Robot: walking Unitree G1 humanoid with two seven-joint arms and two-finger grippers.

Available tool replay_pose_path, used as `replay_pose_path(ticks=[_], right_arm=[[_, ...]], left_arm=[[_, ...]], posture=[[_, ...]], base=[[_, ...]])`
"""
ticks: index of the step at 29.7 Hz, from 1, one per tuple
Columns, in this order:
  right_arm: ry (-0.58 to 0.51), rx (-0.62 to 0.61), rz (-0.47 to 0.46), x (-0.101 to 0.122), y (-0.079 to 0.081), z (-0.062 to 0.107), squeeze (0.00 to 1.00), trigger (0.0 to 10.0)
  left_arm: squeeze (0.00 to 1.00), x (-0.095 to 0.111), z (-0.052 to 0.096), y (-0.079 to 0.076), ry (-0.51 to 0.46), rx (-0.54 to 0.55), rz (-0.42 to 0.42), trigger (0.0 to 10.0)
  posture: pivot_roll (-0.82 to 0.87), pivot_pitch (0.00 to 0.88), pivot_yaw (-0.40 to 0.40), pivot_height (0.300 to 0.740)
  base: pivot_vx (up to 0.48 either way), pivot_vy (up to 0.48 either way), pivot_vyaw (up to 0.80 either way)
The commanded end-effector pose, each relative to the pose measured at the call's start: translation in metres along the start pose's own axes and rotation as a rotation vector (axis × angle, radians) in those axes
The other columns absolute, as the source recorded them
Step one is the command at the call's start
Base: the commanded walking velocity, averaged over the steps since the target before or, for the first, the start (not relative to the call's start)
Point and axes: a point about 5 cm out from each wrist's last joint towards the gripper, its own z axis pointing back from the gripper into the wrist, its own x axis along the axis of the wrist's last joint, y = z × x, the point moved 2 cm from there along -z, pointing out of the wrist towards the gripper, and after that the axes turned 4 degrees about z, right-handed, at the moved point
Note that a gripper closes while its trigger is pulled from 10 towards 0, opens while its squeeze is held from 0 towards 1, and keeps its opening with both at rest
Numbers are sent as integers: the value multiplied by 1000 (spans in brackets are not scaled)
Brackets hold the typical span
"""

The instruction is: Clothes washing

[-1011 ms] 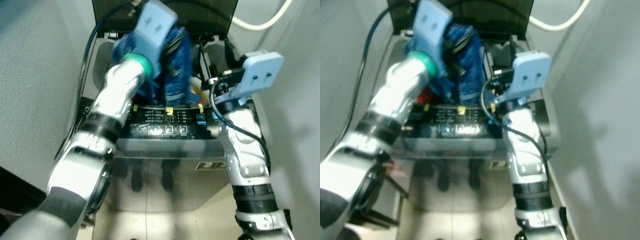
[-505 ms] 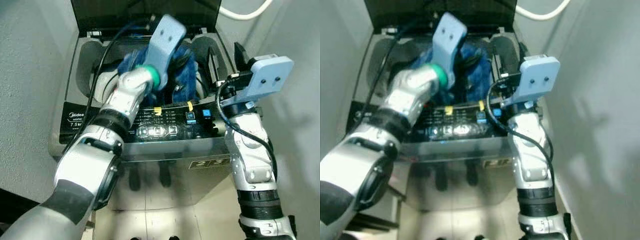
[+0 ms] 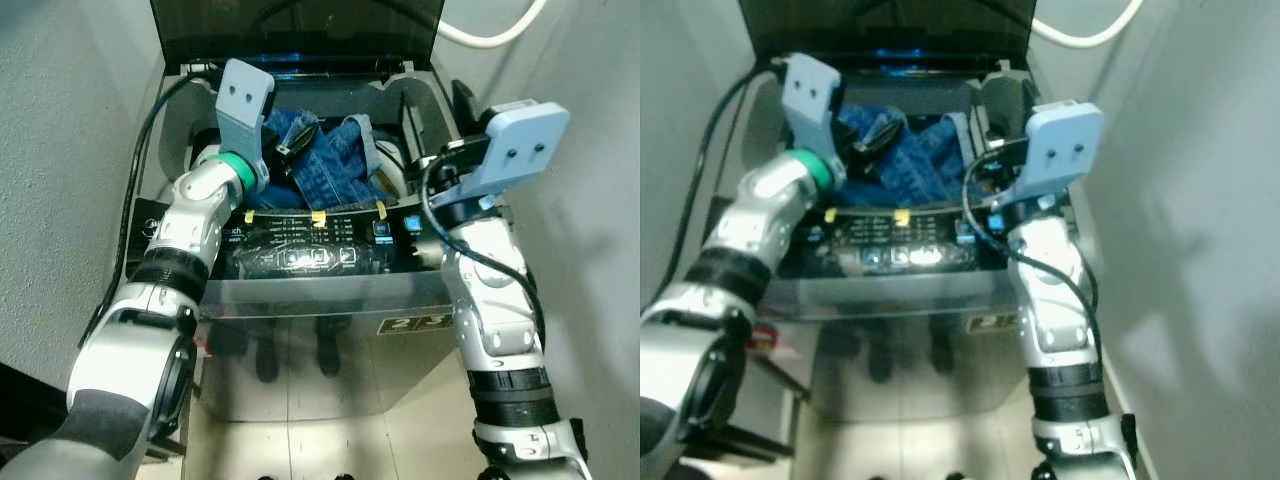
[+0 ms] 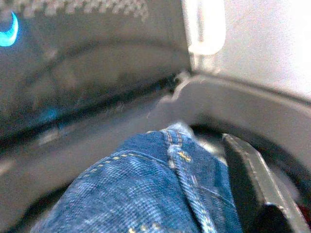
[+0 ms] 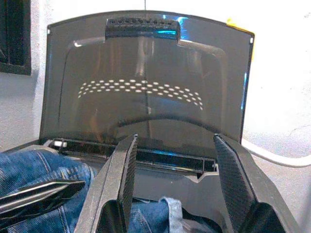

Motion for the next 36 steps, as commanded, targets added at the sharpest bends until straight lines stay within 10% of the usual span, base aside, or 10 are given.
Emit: replay_pose_path(ticks=[1,8,20,36], right_arm=[[-8,-6,-21,0,-2,0,0,10000],[92,-23,-103,-21,-1,11,0,10000],[247,-79,-186,-55,-20,31,0,10000],[214,-44,-203,-52,-11,20,0,10000]], left_arm=[[0,33,2,-8,-134,-38,-110,10000],[0,71,20,-32,-275,-41,-261,10000],[0,33,80,-34,-155,271,3,10000],[0,11,86,-11,34,367,136,10000]], posture=[[42,140,14,740],[69,105,6,740],[113,34,-53,740],[123,34,-45,740]], base=[[0,0,0],[0,0,0],[0,0,0],[0,0,0]])
